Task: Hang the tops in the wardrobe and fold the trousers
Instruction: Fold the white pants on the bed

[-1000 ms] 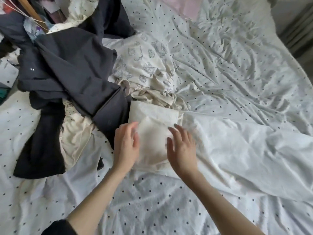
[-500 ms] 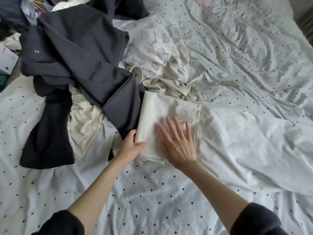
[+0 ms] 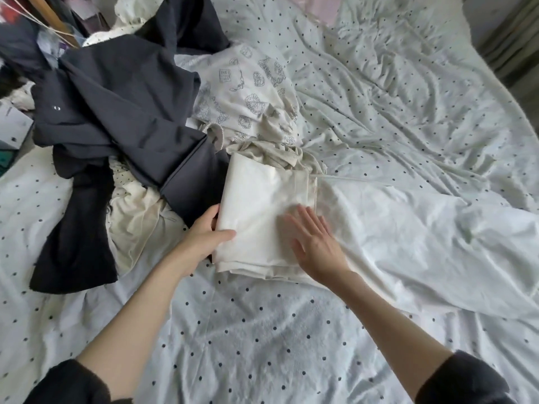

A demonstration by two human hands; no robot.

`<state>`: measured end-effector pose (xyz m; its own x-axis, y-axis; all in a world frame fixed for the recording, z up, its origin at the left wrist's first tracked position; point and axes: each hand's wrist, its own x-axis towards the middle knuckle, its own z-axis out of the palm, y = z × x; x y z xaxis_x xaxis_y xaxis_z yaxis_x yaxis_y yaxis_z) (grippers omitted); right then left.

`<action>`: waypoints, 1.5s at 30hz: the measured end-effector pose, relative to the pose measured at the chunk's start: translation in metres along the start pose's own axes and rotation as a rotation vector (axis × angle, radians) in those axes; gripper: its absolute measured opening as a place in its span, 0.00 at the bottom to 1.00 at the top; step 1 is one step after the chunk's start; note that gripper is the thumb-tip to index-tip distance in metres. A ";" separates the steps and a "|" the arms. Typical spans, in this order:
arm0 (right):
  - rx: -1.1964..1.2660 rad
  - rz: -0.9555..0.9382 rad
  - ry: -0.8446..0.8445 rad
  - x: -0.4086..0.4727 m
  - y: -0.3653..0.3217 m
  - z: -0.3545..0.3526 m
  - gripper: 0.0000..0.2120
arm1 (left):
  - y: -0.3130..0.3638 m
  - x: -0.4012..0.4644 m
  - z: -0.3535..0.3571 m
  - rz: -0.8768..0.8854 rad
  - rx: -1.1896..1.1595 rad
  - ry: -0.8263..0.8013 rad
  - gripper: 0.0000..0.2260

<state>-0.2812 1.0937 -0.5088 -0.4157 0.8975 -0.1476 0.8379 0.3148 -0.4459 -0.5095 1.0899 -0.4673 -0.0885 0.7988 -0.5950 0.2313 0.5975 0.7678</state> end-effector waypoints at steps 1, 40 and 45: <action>0.124 0.043 0.056 -0.011 0.002 -0.004 0.22 | 0.009 -0.007 0.004 0.031 0.015 -0.019 0.24; 0.167 0.109 -0.041 -0.087 0.136 -0.047 0.27 | 0.029 -0.014 0.183 -0.122 -0.099 0.100 0.10; 0.431 0.208 -0.143 -0.087 0.122 -0.076 0.26 | 0.067 -0.041 0.176 0.075 0.049 0.066 0.10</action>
<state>-0.1161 1.0777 -0.4829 -0.3251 0.8670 -0.3778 0.6983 -0.0494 -0.7141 -0.3193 1.0851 -0.4330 -0.1322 0.8451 -0.5180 0.2868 0.5328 0.7961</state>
